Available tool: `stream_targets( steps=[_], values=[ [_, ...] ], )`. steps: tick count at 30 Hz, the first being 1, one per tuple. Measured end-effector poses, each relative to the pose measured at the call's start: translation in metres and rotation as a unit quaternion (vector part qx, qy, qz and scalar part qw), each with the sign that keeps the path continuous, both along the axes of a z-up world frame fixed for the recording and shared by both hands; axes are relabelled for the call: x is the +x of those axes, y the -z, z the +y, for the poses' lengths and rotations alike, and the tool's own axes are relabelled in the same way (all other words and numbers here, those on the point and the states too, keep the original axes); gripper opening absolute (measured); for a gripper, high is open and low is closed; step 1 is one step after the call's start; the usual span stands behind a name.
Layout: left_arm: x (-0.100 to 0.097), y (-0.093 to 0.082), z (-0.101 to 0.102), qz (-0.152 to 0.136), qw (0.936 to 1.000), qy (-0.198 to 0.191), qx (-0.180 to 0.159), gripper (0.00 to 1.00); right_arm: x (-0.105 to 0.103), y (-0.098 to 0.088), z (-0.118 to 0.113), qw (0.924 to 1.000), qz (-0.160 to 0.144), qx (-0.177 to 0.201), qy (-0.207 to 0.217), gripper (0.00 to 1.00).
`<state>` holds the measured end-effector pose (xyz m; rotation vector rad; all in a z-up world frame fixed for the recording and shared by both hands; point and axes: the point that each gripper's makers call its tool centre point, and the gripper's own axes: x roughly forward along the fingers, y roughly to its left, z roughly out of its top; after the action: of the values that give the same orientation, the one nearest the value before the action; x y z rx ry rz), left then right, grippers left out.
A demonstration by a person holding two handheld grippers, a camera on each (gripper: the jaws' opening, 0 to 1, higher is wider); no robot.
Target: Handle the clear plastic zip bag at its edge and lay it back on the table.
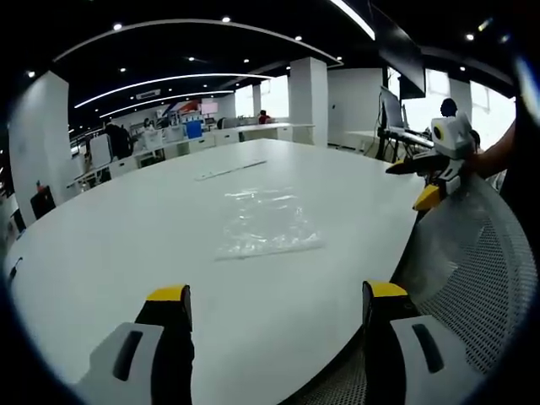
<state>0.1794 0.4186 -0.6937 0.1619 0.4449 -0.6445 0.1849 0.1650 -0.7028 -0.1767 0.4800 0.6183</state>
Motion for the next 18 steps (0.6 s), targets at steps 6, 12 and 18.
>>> stream_targets(
  steps=[6, 12, 18],
  values=[
    [-0.0007, 0.0006, 0.0001, 0.001, 1.0, 0.002, 0.0, 0.82, 0.0003, 0.0007, -0.0012, 1.0, 0.0, 0.0, 0.001, 0.99],
    [-0.0004, 0.0011, 0.0004, 0.002, 1.0, 0.002, 0.0, 0.82, 0.0006, 0.0015, -0.0019, 1.0, 0.0, -0.001, 0.001, 0.99],
    [0.0001, 0.0017, 0.0012, 0.002, 1.0, 0.001, 0.001, 0.83, 0.0005, 0.0006, -0.0008, 1.0, 0.0, 0.001, 0.001, 0.99]
  ],
)
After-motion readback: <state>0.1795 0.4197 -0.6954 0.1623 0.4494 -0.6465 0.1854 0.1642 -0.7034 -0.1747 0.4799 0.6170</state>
